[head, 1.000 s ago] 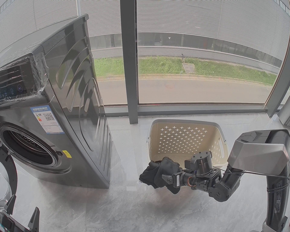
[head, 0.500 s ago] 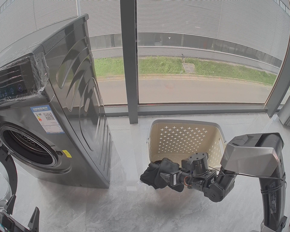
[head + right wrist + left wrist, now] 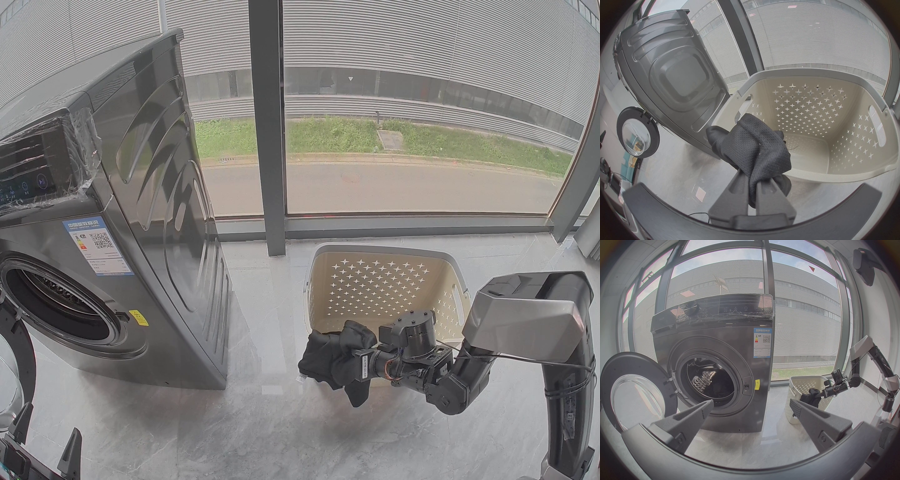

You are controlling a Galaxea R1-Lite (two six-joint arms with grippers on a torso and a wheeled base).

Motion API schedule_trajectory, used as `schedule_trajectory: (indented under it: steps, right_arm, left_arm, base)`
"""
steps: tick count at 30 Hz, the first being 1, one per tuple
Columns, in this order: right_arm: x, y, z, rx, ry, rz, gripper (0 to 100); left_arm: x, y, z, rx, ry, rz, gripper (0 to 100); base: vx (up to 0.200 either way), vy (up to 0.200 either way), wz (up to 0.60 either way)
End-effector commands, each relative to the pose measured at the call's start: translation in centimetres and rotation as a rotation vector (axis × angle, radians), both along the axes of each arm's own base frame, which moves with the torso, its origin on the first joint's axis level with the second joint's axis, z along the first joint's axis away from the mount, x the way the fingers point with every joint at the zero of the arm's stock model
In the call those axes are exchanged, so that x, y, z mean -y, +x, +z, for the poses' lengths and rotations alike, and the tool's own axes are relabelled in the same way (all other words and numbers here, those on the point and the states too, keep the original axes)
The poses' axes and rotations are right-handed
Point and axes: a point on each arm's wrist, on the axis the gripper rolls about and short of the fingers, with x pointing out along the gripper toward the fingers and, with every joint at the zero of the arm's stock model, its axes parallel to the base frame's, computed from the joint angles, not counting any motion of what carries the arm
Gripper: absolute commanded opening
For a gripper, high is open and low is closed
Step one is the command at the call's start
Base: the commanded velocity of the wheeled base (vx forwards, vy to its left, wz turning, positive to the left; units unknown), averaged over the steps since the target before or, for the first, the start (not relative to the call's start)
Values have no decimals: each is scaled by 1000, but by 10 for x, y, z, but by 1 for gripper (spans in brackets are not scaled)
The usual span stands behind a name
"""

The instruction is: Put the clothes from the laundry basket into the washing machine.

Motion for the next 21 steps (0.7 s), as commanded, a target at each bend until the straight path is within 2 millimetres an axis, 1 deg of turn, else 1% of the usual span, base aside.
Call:
schedule_trajectory:
  steps: [1,5,6,8,9,10,13,17,18,19,20,21]
  right_arm:
    - [7,-5,29,49,29,-10,0]
    - [11,-19,57,88,58,2,0]
    - [12,-21,60,93,63,3,0]
    - [12,-32,84,142,103,14,0]
    - [13,-36,92,164,117,19,0]
    - [13,-45,108,205,149,30,0]
    - [17,-63,133,264,194,53,0]
    - [28,-92,164,332,246,79,0]
    - [32,-97,170,349,257,81,0]
    - [33,-98,171,352,258,81,0]
    - [43,-108,183,391,271,78,0]
    - [47,-112,189,413,280,76,0]
  left_arm:
    - [0,0,-4,2,1,0,100]
    - [0,0,-4,2,-1,0,100]
    - [0,0,-4,2,-1,0,100]
    - [0,0,-4,2,-1,0,100]
    - [0,0,-4,2,-1,0,100]
    - [0,0,-4,2,1,0,100]
    - [0,0,-4,3,-1,0,100]
    - [0,0,-4,3,-1,0,100]
    - [0,0,-4,3,-1,0,100]
    - [0,0,-4,3,-1,0,100]
    - [0,0,-4,3,-1,0,100]
    - [0,0,-4,3,1,0,100]
  base:
    - [0,0,0]
    - [0,0,0]
    - [0,0,0]
    - [0,0,0]
    - [0,0,0]
    - [0,0,0]
    - [0,0,0]
    - [0,0,0]
    - [0,0,0]
    - [0,0,0]
    - [0,0,0]
    - [0,0,0]
